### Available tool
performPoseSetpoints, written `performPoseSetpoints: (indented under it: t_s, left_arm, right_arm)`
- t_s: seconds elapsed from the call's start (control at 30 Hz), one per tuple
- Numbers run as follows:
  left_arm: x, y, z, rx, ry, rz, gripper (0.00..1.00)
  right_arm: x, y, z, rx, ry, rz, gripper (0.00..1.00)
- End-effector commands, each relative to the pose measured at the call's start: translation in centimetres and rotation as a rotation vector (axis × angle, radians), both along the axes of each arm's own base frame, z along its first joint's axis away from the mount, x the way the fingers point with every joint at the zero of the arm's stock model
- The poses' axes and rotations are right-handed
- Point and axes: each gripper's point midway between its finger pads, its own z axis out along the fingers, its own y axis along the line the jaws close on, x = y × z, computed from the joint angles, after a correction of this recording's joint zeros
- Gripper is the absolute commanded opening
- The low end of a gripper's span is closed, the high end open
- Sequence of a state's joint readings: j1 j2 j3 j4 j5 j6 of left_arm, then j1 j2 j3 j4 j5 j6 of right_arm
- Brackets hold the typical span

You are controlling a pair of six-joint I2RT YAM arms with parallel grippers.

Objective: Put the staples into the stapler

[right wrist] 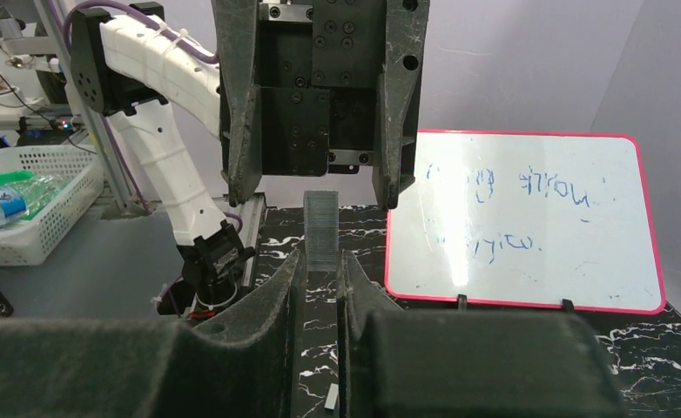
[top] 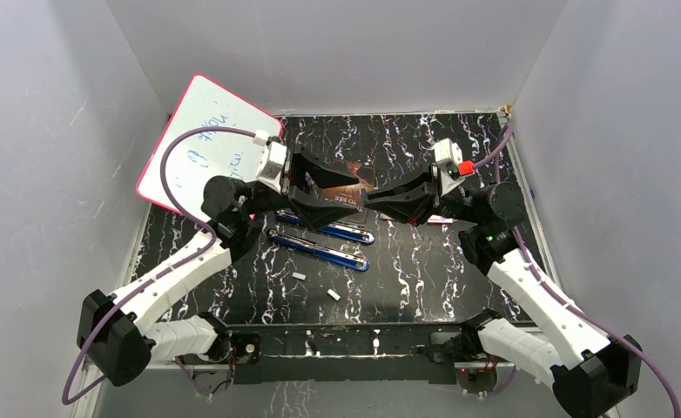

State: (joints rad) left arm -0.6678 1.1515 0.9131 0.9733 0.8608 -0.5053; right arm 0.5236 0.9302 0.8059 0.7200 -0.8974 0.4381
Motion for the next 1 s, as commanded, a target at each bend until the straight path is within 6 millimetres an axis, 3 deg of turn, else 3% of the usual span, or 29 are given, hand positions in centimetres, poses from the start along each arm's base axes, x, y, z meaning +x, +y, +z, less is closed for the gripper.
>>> performPoseSetpoints:
  t_s: [0.0, 0.43, 0.97]
  left_arm:
    - [-0.6, 0.2, 2.7, -0.069, -0.100, 0.006, 0.56]
    - [-0.9, -0.8, 2.3, -0.059, -0.095, -0.024, 0.48]
    - [-1.1, -1.0, 2.4, -0.067, -0.094, -0.023, 0.18]
  right_arm:
    - [-1.2, -0.7, 3.1, 0.046, -0.095, 0.006, 0.00]
    - [-0.9, -0.6, 3.0, 0.045, -0.070, -0.001, 0.00]
    - [-0.9, -0.6, 2.9, 0.045, -0.064, -0.008, 0.00]
